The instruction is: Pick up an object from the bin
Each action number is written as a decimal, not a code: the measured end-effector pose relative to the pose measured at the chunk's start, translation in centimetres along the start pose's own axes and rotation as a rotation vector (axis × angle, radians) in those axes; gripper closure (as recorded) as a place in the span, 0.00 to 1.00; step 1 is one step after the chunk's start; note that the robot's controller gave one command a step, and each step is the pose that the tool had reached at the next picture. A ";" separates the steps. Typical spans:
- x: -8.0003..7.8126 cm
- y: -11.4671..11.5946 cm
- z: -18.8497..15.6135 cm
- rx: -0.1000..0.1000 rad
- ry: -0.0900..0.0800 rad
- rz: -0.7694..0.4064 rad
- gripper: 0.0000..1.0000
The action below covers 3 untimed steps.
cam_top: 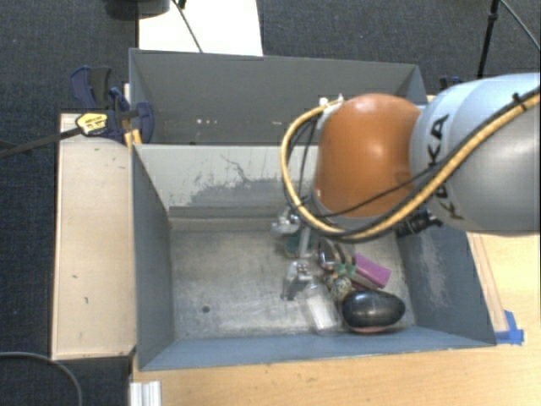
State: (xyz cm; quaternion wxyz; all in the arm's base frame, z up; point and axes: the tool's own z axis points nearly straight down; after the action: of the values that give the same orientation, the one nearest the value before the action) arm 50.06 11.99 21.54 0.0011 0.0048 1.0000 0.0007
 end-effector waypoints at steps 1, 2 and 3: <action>0.2 -9.0 0.9 0.003 0.002 0.243 0.00; -3.8 -11.0 11.3 -0.004 -0.009 0.439 0.00; -3.8 -11.0 11.8 -0.008 -0.012 0.524 0.00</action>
Offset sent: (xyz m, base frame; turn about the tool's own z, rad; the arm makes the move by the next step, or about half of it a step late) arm -0.0029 -0.0878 -0.0089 0.2415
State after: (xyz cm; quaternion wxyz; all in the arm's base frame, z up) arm 53.78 0.92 9.78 0.0068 0.2637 0.9646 0.0049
